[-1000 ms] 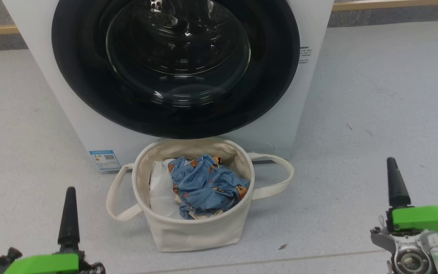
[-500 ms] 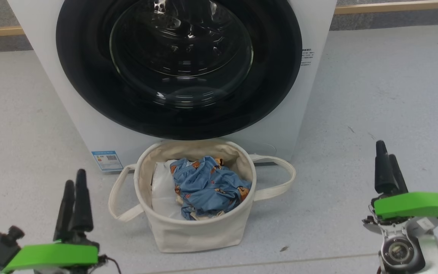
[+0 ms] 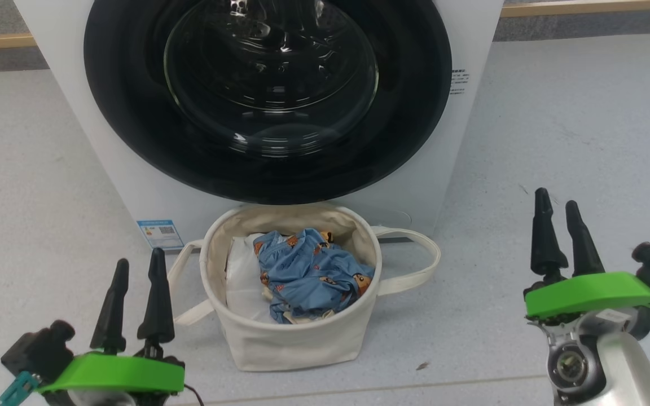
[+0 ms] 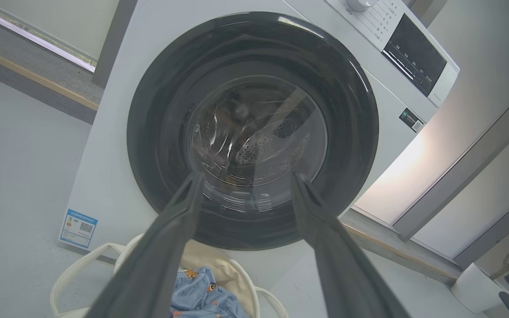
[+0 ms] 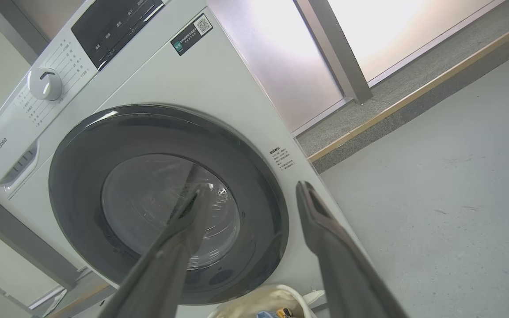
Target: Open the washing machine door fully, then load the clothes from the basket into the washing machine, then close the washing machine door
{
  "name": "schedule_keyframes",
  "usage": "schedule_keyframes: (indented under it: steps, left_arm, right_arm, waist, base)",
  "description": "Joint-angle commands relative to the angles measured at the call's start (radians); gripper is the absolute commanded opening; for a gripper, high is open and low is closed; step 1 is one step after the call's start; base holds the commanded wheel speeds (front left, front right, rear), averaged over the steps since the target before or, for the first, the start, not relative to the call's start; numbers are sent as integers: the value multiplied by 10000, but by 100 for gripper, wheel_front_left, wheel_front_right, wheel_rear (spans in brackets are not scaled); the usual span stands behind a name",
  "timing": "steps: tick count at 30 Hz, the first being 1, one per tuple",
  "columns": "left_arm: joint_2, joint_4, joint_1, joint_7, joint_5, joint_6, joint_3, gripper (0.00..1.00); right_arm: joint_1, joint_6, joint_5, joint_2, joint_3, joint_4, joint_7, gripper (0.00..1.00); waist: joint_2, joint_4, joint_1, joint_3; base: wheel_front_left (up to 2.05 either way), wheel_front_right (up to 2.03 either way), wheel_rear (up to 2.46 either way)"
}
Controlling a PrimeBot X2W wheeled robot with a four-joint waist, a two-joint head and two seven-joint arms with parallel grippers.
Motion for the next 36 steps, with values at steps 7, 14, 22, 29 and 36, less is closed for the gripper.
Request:
schedule_keyframes:
  steps: [7, 14, 22, 29, 36]
  left_arm:
    - [326, -212, -552, -326, 1613, 595, -200, 100]
    - [482, 140, -568, -531, 2494, 1016, -639, 100]
    - [551, 838, -583, -793, 3428, 1445, -1051, 100]
    - [506, 1446, -645, -1028, 4181, 1649, -1330, 100]
    - [495, 1612, -699, -1232, 4943, 1799, -1444, 100]
  right_arm:
    - [-636, 0, -1427, -92, 410, -275, -323, 100]
    - [-634, 0, -2558, -34, 625, 179, -529, 100]
    - [-582, 0, -3742, 44, 809, 760, -793, 100]
    - [-484, 0, -4498, 66, 841, 1096, -1028, 100]
    - [-417, 0, -5058, 63, 894, 1106, -1233, 100]
  waist:
    - [0, -1, 0, 37]
    - [0, 17, 0, 67]
    - [0, 49, 0, 139]
    - [0, 90, 0, 188]
    - [0, 82, 0, 205]
  base:
    - [0, 0, 0]
    - [0, 0, 0]
    - [0, 0, 0]
    - [0, 0, 0]
    - [0, 0, 0]
